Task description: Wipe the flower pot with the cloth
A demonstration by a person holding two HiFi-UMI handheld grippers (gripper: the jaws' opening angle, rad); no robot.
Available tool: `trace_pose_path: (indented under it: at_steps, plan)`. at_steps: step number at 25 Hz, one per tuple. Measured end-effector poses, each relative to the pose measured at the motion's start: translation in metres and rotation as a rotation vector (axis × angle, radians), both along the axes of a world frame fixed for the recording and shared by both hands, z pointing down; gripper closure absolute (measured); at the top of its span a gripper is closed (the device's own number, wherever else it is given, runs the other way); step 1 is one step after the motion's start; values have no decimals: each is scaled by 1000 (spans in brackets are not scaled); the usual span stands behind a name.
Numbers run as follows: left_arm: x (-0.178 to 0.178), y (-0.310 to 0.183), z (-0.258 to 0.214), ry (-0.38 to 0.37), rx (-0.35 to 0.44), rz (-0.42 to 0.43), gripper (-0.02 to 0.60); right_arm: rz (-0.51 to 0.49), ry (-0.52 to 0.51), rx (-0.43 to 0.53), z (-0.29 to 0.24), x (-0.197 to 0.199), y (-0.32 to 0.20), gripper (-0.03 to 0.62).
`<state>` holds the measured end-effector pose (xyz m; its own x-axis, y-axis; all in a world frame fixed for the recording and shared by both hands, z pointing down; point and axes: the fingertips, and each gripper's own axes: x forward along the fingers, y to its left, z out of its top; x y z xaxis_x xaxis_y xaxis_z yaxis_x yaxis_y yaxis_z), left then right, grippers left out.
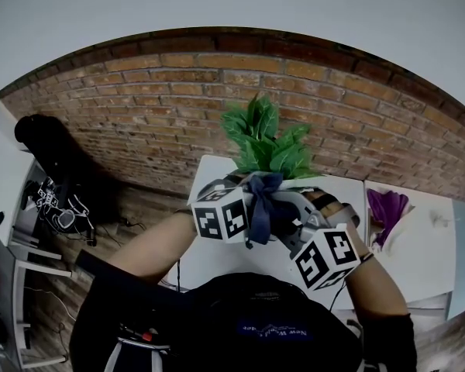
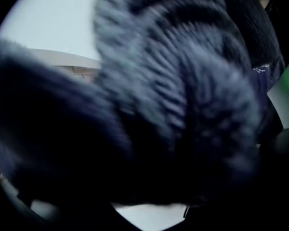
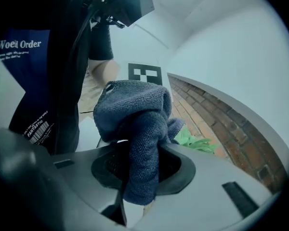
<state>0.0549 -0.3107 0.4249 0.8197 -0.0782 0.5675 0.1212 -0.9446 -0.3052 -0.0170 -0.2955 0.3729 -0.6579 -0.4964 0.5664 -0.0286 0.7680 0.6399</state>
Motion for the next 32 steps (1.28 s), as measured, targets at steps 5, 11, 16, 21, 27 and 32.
trace_pose_path:
  at_steps: [5,11,16,21,27,32]
  plan:
    - [0,-2,-2,-3,35,3,60,-40,6,-101,11,7,20,488]
    - [0,1,-14,49,10,19,60,-59,-118,-163,-11,14,26,490]
    - [2,11,-19,65,20,57,61,57,-315,-113,-48,26,-12,490]
    - [2,7,-18,75,20,45,61,44,-216,-106,-32,23,-8,490]
    - [-5,-4,-25,107,39,6,62,-71,-151,-201,-5,19,33,490]
    - [-2,0,-34,159,20,32,63,-98,-206,-200,-15,21,38,490]
